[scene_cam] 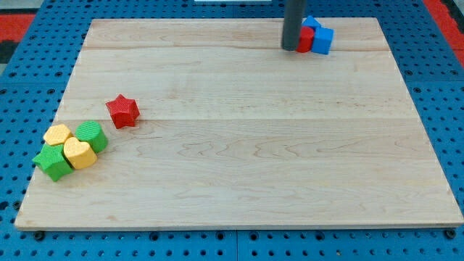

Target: Take the red star towards the red circle

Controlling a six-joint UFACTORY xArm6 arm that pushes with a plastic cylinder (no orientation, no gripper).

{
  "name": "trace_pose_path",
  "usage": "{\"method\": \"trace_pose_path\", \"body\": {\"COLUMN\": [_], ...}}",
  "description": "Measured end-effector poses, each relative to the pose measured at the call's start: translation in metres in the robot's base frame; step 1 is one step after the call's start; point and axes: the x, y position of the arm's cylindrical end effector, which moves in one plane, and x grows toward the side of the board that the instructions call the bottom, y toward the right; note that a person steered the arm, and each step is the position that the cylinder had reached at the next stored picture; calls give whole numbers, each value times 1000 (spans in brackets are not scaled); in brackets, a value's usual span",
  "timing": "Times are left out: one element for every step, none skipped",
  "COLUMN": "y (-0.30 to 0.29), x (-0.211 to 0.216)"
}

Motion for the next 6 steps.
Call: {"method": "trace_pose_path", "body": {"y": [-63,-96,-179,-275,-318,-332], "x": [55,148,224,243,235,218]}}
